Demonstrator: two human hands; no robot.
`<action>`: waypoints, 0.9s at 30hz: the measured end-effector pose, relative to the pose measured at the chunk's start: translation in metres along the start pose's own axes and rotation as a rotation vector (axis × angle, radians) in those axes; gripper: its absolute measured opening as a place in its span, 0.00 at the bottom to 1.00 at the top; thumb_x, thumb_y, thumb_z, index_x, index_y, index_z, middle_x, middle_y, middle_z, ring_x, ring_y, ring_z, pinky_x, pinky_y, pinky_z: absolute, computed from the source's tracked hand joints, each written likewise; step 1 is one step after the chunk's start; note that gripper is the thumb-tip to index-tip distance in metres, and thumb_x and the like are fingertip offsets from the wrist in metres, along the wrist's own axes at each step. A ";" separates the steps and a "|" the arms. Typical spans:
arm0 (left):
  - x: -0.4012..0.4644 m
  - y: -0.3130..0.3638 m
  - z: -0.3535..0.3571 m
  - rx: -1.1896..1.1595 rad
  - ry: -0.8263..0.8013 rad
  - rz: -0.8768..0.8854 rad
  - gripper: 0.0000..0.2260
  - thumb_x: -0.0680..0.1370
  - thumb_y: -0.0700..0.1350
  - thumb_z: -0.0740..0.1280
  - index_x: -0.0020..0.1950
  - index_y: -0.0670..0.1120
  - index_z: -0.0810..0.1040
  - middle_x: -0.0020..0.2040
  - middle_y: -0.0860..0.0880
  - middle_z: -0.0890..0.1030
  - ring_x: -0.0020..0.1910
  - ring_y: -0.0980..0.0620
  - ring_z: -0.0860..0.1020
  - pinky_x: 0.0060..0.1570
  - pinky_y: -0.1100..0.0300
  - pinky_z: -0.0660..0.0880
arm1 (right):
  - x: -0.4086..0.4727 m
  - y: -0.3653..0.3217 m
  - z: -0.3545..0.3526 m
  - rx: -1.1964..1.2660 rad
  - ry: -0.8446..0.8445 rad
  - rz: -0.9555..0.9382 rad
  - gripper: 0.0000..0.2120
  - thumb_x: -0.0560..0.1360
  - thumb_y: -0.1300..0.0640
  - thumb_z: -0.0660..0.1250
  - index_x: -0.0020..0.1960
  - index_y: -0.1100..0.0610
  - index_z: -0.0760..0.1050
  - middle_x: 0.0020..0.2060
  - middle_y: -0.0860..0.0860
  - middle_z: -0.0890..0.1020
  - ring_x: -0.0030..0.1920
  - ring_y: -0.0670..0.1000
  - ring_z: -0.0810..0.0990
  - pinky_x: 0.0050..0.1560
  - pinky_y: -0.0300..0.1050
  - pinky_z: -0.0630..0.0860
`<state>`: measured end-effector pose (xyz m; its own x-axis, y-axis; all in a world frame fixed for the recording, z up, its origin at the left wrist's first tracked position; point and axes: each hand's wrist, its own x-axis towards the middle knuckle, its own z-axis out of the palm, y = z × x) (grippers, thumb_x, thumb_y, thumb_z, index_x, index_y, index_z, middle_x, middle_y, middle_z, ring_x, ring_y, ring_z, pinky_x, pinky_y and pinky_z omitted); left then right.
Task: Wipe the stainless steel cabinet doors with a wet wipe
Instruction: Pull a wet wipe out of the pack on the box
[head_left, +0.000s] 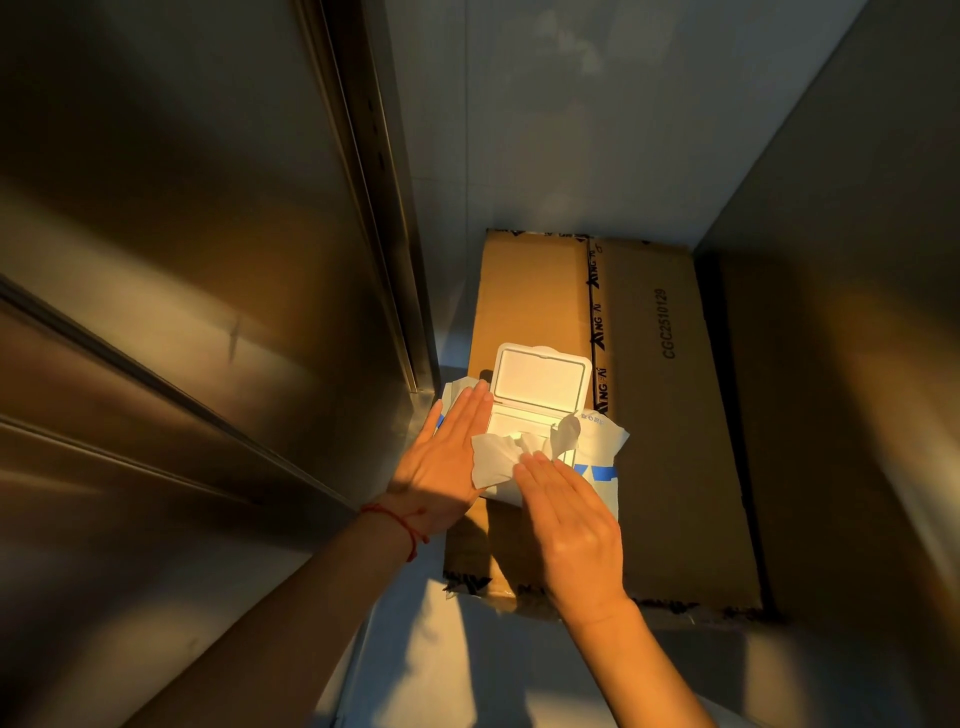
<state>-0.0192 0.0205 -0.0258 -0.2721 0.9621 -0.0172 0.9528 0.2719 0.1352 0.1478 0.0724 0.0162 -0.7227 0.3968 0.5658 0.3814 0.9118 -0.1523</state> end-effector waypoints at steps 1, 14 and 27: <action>-0.001 0.001 0.000 -0.010 0.002 -0.005 0.29 0.82 0.57 0.39 0.68 0.38 0.64 0.65 0.40 0.75 0.65 0.45 0.71 0.62 0.47 0.64 | 0.000 -0.001 0.000 0.011 0.012 -0.004 0.25 0.54 0.65 0.82 0.49 0.66 0.82 0.47 0.61 0.84 0.47 0.58 0.84 0.53 0.54 0.73; -0.025 0.012 -0.015 -0.187 0.006 -0.055 0.35 0.80 0.64 0.40 0.76 0.40 0.54 0.73 0.41 0.62 0.71 0.46 0.59 0.67 0.44 0.49 | -0.003 -0.009 -0.007 0.035 0.148 -0.009 0.08 0.74 0.63 0.69 0.50 0.66 0.82 0.48 0.61 0.84 0.50 0.57 0.84 0.57 0.53 0.72; -0.053 0.014 -0.038 -0.201 0.007 -0.132 0.37 0.78 0.67 0.41 0.75 0.40 0.51 0.74 0.46 0.56 0.73 0.48 0.56 0.68 0.43 0.49 | 0.001 -0.021 -0.024 0.054 0.232 -0.043 0.19 0.84 0.58 0.52 0.54 0.64 0.80 0.48 0.60 0.84 0.50 0.56 0.84 0.59 0.49 0.72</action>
<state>0.0038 -0.0276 0.0142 -0.3939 0.9182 -0.0413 0.8631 0.3849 0.3270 0.1526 0.0513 0.0396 -0.5834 0.3282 0.7430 0.3172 0.9341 -0.1635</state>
